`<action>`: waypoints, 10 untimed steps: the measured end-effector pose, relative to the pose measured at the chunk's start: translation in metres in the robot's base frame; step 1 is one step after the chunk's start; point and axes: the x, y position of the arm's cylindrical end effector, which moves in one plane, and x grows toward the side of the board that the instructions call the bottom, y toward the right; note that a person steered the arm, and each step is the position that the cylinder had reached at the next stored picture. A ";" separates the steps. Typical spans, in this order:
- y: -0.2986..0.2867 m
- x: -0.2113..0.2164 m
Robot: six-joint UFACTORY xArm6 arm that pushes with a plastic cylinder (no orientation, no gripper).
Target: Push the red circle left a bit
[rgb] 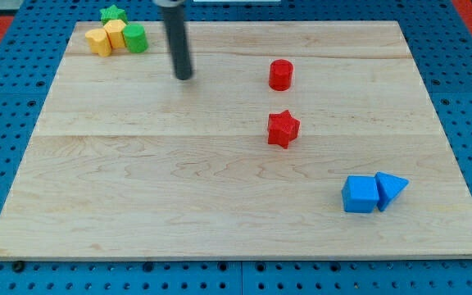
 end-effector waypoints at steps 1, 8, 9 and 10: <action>0.080 0.024; 0.152 -0.015; 0.147 -0.013; 0.147 -0.012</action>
